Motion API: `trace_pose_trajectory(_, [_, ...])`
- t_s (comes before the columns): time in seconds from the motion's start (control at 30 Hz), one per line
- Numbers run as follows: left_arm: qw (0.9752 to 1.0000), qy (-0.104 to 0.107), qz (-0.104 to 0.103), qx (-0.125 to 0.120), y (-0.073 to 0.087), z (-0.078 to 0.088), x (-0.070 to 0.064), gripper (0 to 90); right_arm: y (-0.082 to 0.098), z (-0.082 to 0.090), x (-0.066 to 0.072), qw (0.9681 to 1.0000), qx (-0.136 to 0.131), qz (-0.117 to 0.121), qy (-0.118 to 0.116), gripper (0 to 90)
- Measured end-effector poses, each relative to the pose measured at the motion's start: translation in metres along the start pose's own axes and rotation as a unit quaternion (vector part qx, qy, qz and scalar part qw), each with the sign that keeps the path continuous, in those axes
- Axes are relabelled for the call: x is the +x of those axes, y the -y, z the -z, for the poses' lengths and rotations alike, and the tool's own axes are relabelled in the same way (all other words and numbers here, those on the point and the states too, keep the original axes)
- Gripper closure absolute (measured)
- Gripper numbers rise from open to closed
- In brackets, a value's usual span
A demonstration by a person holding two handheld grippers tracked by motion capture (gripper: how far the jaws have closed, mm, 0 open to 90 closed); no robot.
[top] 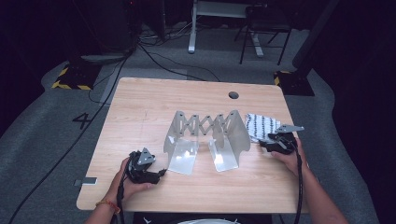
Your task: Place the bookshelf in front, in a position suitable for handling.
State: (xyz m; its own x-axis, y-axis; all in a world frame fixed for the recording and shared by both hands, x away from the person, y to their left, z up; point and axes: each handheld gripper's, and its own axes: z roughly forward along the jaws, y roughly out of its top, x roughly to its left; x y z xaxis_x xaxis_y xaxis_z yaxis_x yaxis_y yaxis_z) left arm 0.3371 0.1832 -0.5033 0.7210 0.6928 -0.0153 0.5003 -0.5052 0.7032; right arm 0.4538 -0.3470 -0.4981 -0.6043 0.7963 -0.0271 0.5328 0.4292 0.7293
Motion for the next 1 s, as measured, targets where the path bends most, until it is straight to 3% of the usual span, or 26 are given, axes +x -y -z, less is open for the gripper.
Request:
trace_pose_trajectory(0.6, [1.0,0.004,-0.003,0.002,-0.003,-0.003,-0.006,24.7,0.051,0.054,0.041,0.9999,-0.007,0.006,-0.005,38.6])
trace_pose_trajectory(0.87, [1.0,0.005,-0.006,0.001,-0.003,-0.003,-0.006,24.5,0.065,0.071,0.063,0.9995,-0.002,0.023,-0.02,37.8])
trace_pose_trajectory(1.0, [1.0,0.005,-0.004,0.001,-0.003,-0.003,-0.006,24.6,0.069,0.08,0.076,0.9991,0.009,0.038,-0.016,38.4])
